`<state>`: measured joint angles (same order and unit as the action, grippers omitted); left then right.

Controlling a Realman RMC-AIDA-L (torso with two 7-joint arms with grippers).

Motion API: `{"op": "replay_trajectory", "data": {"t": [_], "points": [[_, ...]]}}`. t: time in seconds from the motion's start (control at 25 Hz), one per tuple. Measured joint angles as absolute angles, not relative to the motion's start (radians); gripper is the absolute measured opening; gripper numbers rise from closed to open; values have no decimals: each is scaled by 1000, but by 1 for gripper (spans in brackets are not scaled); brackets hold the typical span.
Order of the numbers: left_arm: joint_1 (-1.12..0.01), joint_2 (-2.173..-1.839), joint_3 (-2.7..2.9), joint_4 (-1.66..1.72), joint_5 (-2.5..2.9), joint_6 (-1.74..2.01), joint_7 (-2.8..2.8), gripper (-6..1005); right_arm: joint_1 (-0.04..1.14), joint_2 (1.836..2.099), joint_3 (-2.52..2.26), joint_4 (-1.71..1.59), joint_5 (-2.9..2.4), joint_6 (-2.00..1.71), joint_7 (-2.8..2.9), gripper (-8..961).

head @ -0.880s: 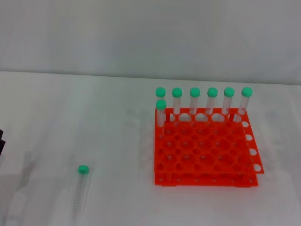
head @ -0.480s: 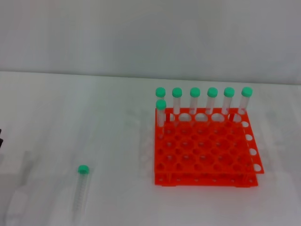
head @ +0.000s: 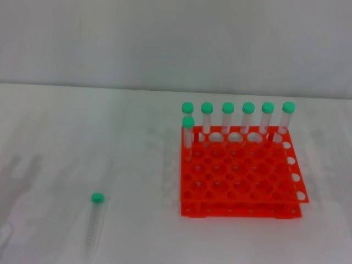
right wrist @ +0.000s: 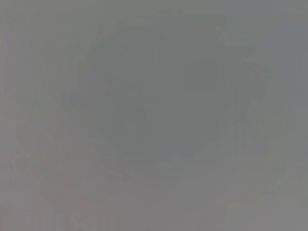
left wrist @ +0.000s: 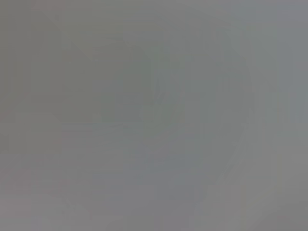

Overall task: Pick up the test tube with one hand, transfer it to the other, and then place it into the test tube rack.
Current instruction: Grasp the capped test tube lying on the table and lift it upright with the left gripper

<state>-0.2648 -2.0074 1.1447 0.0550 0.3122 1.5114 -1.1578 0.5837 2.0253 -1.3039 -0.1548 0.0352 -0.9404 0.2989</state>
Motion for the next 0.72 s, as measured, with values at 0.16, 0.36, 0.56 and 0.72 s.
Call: {"op": "replay_trajectory", "data": {"t": [0.16,0.36,0.56,0.72], "points": [[-263,-1914,1154,140,452,1483,-1405,767,584,2025,-1306,-155,31,-941,301,873],[-260,-1819,1154,337,751,1347,-1779,768,584,2025,-1307,-155,28,-945,301,872],[-275,-1755,1141,544,1087,1252,-2165,768,584,2026,-1308,-155,27,-945,300,872],[-329,-1725,1075,721,1463,1252,-2510,768,585,2026,-1309,-155,26,-944,302,872]]}}
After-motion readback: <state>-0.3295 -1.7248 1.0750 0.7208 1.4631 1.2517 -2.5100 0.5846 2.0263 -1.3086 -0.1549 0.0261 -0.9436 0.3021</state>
